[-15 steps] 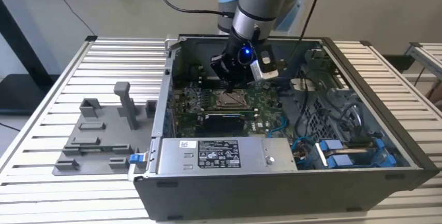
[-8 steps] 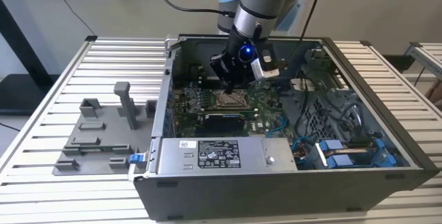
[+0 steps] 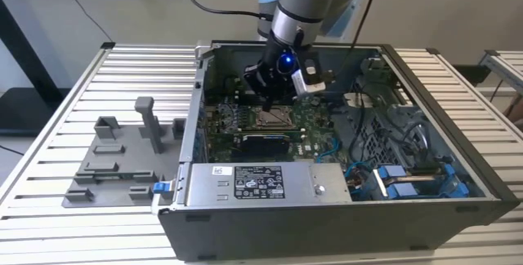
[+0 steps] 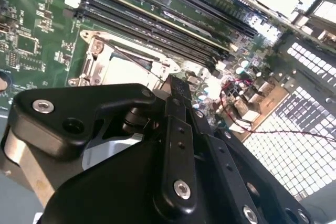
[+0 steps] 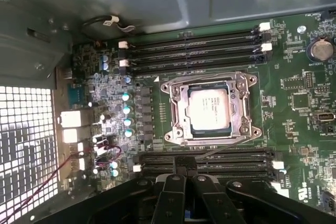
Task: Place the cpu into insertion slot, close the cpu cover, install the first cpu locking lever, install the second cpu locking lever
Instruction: 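Install the first cpu locking lever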
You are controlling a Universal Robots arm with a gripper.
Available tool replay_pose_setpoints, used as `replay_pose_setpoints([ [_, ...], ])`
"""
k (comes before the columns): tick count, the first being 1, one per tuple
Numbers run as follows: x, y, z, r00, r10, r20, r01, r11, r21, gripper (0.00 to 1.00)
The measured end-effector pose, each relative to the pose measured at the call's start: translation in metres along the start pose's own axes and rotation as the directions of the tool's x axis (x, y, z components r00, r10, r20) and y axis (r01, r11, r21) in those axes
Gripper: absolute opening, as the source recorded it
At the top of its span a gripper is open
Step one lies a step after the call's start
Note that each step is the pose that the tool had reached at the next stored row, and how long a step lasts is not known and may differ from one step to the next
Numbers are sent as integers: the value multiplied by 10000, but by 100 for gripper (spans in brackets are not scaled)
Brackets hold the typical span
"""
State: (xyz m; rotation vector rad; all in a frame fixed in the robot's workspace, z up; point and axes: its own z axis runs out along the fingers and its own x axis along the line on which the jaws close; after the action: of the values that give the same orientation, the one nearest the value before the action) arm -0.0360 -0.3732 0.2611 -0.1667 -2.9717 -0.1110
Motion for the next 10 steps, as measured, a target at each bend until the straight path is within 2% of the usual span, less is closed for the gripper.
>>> replay_pose_setpoints([
  [8,130,-31,77,10000,-9,49,10,10000,-95,11],
  [10,138,-34,102,10000,-10,61,11,9999,-102,11],
])
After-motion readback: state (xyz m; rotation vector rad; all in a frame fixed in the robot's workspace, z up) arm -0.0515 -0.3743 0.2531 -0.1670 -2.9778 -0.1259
